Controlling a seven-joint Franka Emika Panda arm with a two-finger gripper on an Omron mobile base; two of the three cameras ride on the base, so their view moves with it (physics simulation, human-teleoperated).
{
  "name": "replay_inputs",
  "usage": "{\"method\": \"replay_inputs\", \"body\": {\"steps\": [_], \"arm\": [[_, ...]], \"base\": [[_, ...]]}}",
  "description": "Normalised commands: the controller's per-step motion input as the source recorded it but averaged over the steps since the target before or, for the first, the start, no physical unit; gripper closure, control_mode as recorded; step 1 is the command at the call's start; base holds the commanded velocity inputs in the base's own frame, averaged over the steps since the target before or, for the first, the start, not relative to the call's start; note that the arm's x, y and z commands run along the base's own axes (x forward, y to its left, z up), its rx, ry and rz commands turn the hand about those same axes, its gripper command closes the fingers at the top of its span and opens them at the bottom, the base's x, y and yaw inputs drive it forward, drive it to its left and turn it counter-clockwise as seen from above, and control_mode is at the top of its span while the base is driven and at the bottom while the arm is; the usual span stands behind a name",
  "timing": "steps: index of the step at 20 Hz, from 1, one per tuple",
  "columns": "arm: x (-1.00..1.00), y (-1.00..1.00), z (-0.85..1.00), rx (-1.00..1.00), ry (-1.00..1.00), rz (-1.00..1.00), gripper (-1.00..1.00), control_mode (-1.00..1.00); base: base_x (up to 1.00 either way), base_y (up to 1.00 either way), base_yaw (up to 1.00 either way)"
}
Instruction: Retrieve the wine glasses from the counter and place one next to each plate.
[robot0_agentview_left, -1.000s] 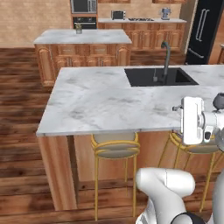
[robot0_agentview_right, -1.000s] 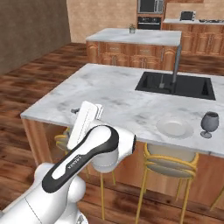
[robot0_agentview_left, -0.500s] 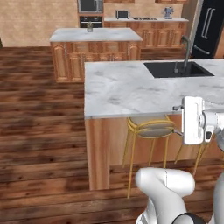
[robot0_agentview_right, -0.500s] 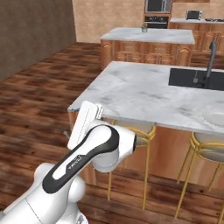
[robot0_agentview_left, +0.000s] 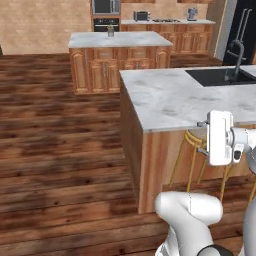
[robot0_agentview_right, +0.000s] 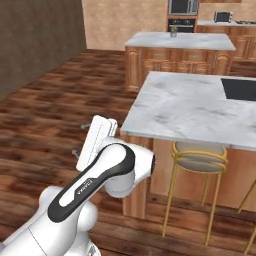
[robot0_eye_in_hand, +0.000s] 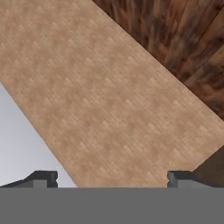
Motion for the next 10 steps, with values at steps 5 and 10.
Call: {"method": "replay_inputs", "body": {"steps": [5,10], "arm": [[0.0,0.0,0.0,0.0,0.0,0.0,-1.0,1.0],[0.0,0.0,0.0,0.0,0.0,0.0,-1.0,1.0]], "base": [[0.16,1.0,-0.17],[0.49,1.0,-0.15]]}}
